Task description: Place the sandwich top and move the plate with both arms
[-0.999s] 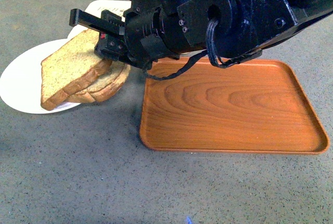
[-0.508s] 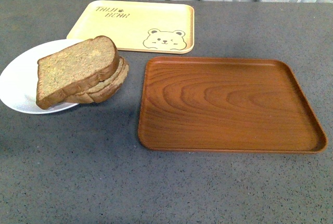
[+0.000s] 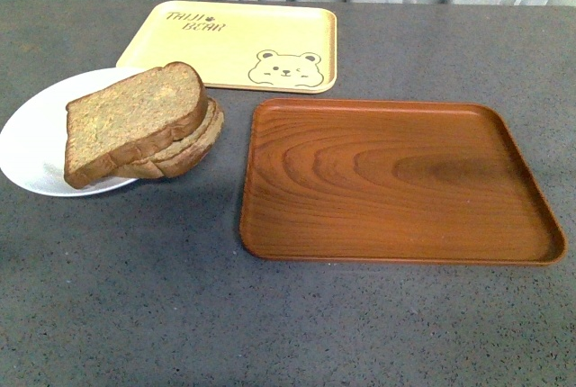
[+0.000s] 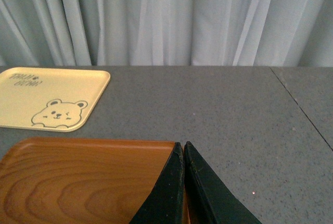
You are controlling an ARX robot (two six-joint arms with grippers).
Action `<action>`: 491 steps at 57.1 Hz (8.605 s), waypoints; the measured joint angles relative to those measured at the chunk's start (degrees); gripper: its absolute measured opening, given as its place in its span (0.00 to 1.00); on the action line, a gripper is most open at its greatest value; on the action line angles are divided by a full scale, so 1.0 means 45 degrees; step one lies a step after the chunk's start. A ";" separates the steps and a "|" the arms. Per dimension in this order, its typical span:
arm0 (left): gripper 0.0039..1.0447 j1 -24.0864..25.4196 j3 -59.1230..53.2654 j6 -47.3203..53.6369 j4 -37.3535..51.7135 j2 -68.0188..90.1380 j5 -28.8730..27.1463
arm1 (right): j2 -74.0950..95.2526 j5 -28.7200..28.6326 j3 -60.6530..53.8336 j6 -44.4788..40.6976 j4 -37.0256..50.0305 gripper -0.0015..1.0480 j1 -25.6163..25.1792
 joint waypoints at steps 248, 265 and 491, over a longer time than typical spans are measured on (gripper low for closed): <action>0.92 0.2579 0.8607 -1.0885 0.9102 2.6243 0.6776 | -1.5378 -0.1345 -0.1355 -0.0029 -1.3493 0.91 -0.1409; 0.54 0.2652 0.8009 -1.0909 0.9204 2.6316 0.7004 | -1.5378 -0.1350 -0.1355 -0.0029 -1.3493 0.91 -0.1409; 0.28 0.0087 0.5969 -0.0782 1.7170 2.2994 0.0029 | -1.5382 -0.1350 -0.1355 -0.0029 -1.3498 0.91 -0.1409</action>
